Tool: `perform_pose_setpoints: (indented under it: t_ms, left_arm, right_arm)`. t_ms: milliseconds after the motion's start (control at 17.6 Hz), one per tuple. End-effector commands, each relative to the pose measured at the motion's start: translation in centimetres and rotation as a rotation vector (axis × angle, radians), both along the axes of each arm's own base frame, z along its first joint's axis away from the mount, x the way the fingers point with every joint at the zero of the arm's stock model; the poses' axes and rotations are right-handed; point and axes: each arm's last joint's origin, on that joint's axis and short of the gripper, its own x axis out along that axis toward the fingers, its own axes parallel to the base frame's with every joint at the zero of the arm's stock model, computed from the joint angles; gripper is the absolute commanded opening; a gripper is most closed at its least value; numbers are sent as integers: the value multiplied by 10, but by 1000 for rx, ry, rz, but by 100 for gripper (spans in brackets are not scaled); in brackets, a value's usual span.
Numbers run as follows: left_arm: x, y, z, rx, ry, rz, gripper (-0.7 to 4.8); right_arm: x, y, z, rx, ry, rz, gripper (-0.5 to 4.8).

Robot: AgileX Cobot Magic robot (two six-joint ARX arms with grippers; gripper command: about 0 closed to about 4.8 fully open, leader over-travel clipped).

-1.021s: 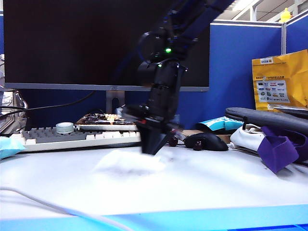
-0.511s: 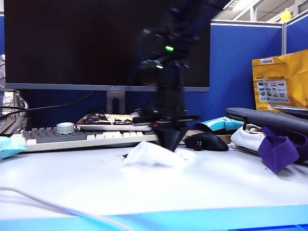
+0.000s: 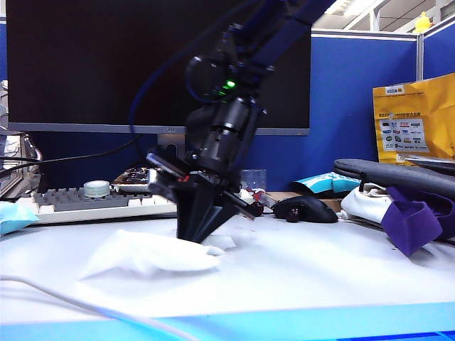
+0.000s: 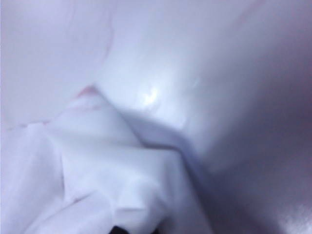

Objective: Use the wet wipes on the table to wipe the cherry juice off the table, then put the wipes back on the table.

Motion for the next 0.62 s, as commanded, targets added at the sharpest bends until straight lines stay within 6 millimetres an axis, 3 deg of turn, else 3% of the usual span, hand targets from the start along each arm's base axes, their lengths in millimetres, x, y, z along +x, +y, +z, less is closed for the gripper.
perform_pose_setpoints:
  t_ms: [57, 170, 284, 454, 511, 624]
  left_arm:
    - [0, 0, -3, 0, 13, -3, -4]
    - [0, 0, -3, 0, 13, -2, -4]
    - [0, 0, -3, -1, 13, -3, -4]
    - [0, 0, -3, 0, 13, -3, -4]
    - [0, 0, -3, 0, 13, -3, -4]
    - [0, 0, -3, 0, 13, -3, -4]
  right_arm:
    - [7, -15, -2, -284, -130, -62, -6]
    - [21, -30, -3, -432, -271, -118, -6]
    - [42, -45, -3, -424, -364, -223, -6]
    - [50, -45, -1, -236, -321, -228, -6]
    - [47, -39, -1, -91, -231, -202, -6]
    - [32, -25, 1, 38, -96, -134, -6]
